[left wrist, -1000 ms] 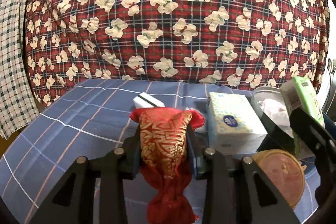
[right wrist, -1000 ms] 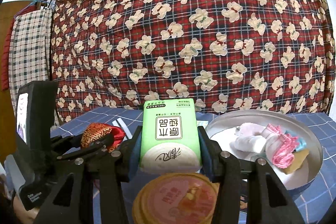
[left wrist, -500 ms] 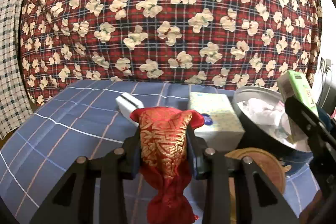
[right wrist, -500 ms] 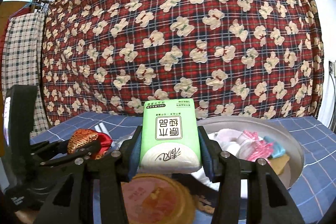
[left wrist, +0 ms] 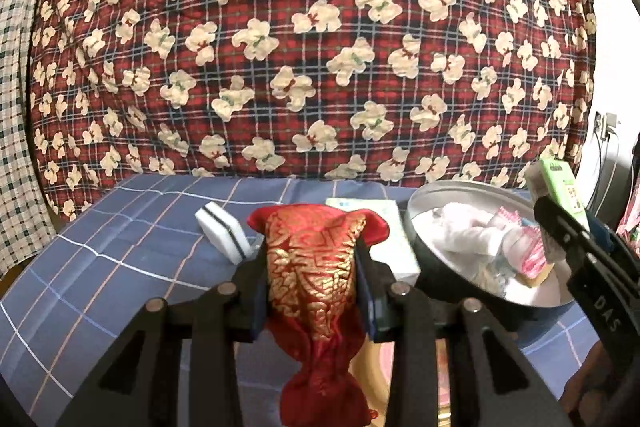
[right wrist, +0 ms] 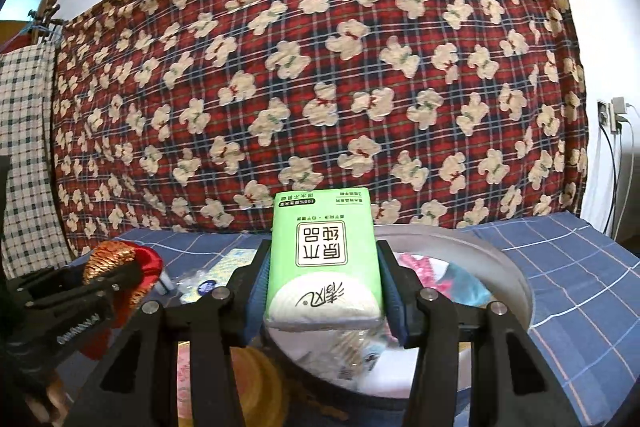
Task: Organize soft objects
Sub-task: 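Lift the red pouch and green tissue pack and carry them over the basin, then open the right tool to drop the tissue pack while the left tool releases the pouch, then move both tools away from the basin toward the white sponge and plastic bag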
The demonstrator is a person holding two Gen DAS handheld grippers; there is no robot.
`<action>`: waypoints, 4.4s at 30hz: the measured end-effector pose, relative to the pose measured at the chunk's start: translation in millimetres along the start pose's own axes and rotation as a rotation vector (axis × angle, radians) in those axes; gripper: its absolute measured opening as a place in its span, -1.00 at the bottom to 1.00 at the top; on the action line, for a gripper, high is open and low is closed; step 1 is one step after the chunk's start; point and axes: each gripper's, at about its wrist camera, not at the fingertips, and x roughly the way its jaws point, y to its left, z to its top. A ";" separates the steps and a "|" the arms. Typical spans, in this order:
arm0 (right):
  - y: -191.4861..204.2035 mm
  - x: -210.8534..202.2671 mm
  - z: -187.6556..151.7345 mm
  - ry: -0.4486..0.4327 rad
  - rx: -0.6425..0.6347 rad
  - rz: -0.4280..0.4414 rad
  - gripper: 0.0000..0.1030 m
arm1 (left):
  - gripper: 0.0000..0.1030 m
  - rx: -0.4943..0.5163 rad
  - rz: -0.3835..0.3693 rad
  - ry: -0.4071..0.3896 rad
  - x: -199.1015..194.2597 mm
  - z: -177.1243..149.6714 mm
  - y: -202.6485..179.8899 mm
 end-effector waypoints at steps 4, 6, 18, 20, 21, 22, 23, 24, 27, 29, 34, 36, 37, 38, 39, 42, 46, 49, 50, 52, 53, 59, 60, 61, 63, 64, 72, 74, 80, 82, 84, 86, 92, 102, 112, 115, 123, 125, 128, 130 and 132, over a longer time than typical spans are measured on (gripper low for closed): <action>-13.7 -0.6 1.9 -0.004 0.013 -0.016 0.01 | -0.31 0.014 -0.013 -0.019 -3.8 6.6 -10.5; -19.8 -0.5 2.9 -0.006 0.017 -0.024 0.01 | -0.31 0.016 -0.022 -0.028 -4.9 10.2 -16.9; -60.9 2.1 9.5 -0.023 0.015 -0.100 0.01 | -0.31 -0.010 -0.174 -0.002 0.7 15.7 -50.0; -70.2 3.8 10.9 -0.023 0.023 -0.117 0.01 | -0.31 0.001 -0.187 -0.009 0.7 16.8 -57.0; -75.4 4.5 11.6 -0.023 0.031 -0.124 0.01 | -0.31 0.005 -0.194 -0.012 0.8 17.5 -60.6; -79.5 5.1 12.0 -0.022 0.037 -0.129 0.01 | -0.31 0.009 -0.202 -0.015 1.2 18.6 -65.2; -85.3 6.6 12.7 -0.020 0.046 -0.137 0.01 | -0.31 0.010 -0.210 -0.016 1.8 19.2 -68.6; -90.0 7.9 13.3 -0.018 0.052 -0.144 0.01 | -0.31 0.009 -0.217 -0.016 2.6 19.9 -70.8; -102.9 12.8 14.8 -0.010 0.067 -0.160 0.01 | -0.31 -0.010 -0.262 -0.004 9.2 21.8 -79.5; -111.5 17.0 15.7 -0.003 0.069 -0.174 0.01 | -0.31 -0.028 -0.289 0.018 17.5 23.9 -86.5; -131.1 29.6 17.4 0.013 0.054 -0.211 0.01 | -0.31 -0.042 -0.311 0.040 36.2 30.0 -108.7; -138.5 35.0 17.5 0.026 0.057 -0.211 0.01 | -0.31 -0.033 -0.302 0.042 43.8 33.1 -119.6; -141.7 37.5 17.3 0.033 0.062 -0.209 0.01 | -0.31 -0.033 -0.291 0.046 47.8 34.5 -123.8; -145.1 40.2 17.1 0.041 0.068 -0.208 0.01 | -0.31 -0.035 -0.280 0.055 53.4 36.1 -128.3; -149.0 44.3 16.7 0.055 0.075 -0.204 0.01 | -0.31 -0.038 -0.273 0.064 57.8 37.0 -131.2; -156.6 53.1 15.6 0.084 0.093 -0.200 0.01 | -0.31 -0.024 -0.249 0.089 70.2 33.9 -143.4; -162.0 60.7 13.1 0.118 0.117 -0.182 0.01 | -0.31 0.017 -0.211 0.106 79.8 24.8 -151.7; -161.9 65.7 10.3 0.146 0.139 -0.135 0.01 | -0.31 0.033 -0.191 0.115 84.1 21.9 -153.3; -160.9 67.5 9.5 0.155 0.143 -0.121 0.01 | -0.31 0.033 -0.185 0.113 84.7 21.6 -153.2; -158.4 70.2 7.6 0.169 0.139 -0.102 0.01 | -0.31 0.038 -0.181 0.113 85.6 20.8 -153.8; -157.6 70.6 6.9 0.173 0.138 -0.096 0.02 | -0.31 0.041 -0.177 0.114 86.3 20.4 -154.1; -152.9 76.0 2.8 0.199 0.148 -0.031 0.03 | -0.12 0.073 -0.136 0.104 84.6 16.3 -158.3; -152.0 76.8 2.0 0.207 0.157 -0.001 0.11 | 0.07 0.076 -0.131 0.099 83.7 16.2 -158.8; -151.2 77.3 1.9 0.214 0.163 0.013 0.28 | 0.27 0.077 -0.125 0.091 81.9 15.7 -158.7; -148.5 75.8 3.2 0.211 0.161 0.019 0.35 | 0.51 0.063 -0.092 0.055 75.8 15.1 -156.1; -147.7 73.4 4.4 0.200 0.159 0.015 0.36 | 0.76 0.056 -0.081 0.044 73.2 15.3 -154.4; -162.8 42.7 15.6 0.036 0.220 -0.051 0.63 | 0.99 0.060 -0.089 -0.027 57.6 15.0 -154.4; -163.1 40.4 16.7 0.021 0.220 -0.066 0.63 | 0.99 0.082 -0.084 -0.027 57.1 12.5 -158.5; -159.8 38.3 17.2 0.002 0.192 -0.110 0.63 | 0.99 0.100 -0.073 -0.040 51.5 7.7 -160.1; -157.8 36.3 17.2 -0.018 0.175 -0.121 0.63 | 0.99 0.097 -0.071 -0.048 47.5 6.1 -158.0; -157.1 31.7 16.6 -0.044 0.167 -0.129 0.63 | 0.99 0.103 -0.071 -0.062 41.7 3.2 -156.0; -156.7 22.2 17.1 -0.096 0.166 -0.151 0.76 | 1.00 0.124 -0.061 -0.080 36.3 0.0 -156.5; -152.9 1.6 14.7 -0.246 0.142 -0.239 0.86 | 1.00 0.179 -0.032 -0.119 22.5 -8.5 -157.7; -141.8 -3.2 13.1 -0.232 0.130 -0.247 0.86 | 1.00 0.231 0.015 -0.174 1.9 -20.6 -146.9; -127.6 -9.9 9.9 -0.225 0.116 -0.257 0.86 | 1.00 0.226 0.024 -0.182 -13.8 -28.3 -114.4; -128.6 -12.3 9.7 -0.224 0.122 -0.278 0.86 | 1.00 0.210 0.023 -0.170 -14.3 -28.6 -100.9; -122.4 -25.9 4.6 -0.208 0.169 -0.276 0.86 | 0.99 0.179 0.067 -0.135 -8.7 -28.1 -65.3; -115.3 -27.5 4.6 -0.211 0.149 -0.270 0.86 | 0.99 0.174 0.091 -0.140 -7.4 -27.0 -55.5; -102.3 -27.2 4.2 -0.199 0.119 -0.246 0.86 | 0.99 0.177 0.121 -0.137 -3.9 -25.5 -41.1; -92.9 -26.5 3.5 -0.188 0.105 -0.222 0.86 | 0.99 0.171 0.131 -0.132 -1.9 -24.4 -32.5; -84.7 -25.9 2.7 -0.178 0.095 -0.203 0.86 | 0.99 0.167 0.140 -0.131 -0.7 -23.8 -23.8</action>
